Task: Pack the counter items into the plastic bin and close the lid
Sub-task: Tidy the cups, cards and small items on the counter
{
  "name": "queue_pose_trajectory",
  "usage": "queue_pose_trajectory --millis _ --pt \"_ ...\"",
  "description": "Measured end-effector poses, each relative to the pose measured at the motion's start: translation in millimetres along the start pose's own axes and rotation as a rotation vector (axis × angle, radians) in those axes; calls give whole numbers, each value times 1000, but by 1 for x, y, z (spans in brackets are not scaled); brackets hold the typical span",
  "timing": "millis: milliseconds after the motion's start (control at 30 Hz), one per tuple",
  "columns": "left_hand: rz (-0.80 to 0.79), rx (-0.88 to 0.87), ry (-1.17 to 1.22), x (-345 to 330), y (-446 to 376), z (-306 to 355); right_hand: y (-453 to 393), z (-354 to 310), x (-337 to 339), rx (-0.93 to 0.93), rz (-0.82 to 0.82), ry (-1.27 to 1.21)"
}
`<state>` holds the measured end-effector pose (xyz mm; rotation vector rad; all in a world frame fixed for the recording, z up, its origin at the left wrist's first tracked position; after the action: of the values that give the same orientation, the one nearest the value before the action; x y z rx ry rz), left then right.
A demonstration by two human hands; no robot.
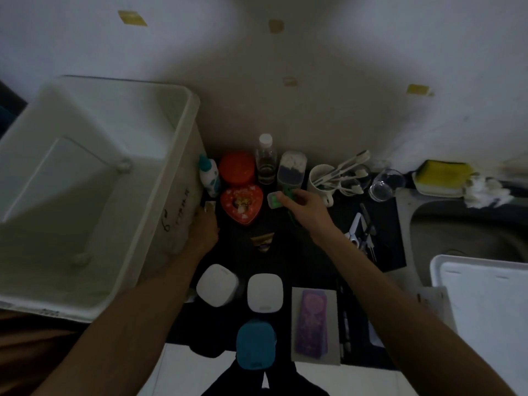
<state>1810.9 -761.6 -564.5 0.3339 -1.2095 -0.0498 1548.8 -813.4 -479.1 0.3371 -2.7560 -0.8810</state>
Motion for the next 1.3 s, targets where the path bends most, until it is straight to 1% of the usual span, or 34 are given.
queue_pose_trajectory --millis 67,167,267,333,400,467,533,567,600,667,800,900,1000,1133,1233,1300 --pt "36 -40 -62 -2 -4 -4 1 3 1 4 -2 17" --pt "-80 28 -13 -2 -10 -9 1 3 3 22 17 75" --pt "-211 75 38 24 -3 9 5 -2 8 40 20 105" --pt "-264 99 54 47 3 23 6 -4 10 50 12 99" --pt "-261 112 80 68 5 32 6 -5 10 49 -4 73" --pt "-202 106 87 89 4 38 9 -8 7 50 -16 54" --pt "-111 95 186 105 4 42 10 -11 5 56 -35 57" --pt "-94 85 299 109 6 48 12 -13 3 54 -50 69" --pt "-94 95 467 108 10 53 14 -17 0 58 -64 90" --pt "-124 147 804 98 23 63 13 -22 -7 73 -95 131" --pt "-203 148 1112 78 44 74 12 -38 -31 142 -117 274" --pt "-221 153 1327 70 54 75 5 -39 -45 193 -60 382" --pt "-232 112 1394 68 59 71 3 -42 -52 246 1 415" --pt "-128 120 1362 76 58 60 3 -45 -65 287 -48 469" --pt "-82 117 1369 79 59 58 1 -44 -70 225 -96 437" --pt "-53 119 1395 82 62 58 0 -41 -69 95 -149 265"
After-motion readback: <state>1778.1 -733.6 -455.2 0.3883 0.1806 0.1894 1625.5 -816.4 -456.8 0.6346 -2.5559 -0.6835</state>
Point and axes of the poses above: each hand's wrist, its own y-axis away from the middle knuckle, its own x-axis out of the back of the hand, z = x × y, the point moved 7 cm from there along -y, towards the middle knuckle, and after that the axes turned 13 degrees about -x, right-handed, at the moved point
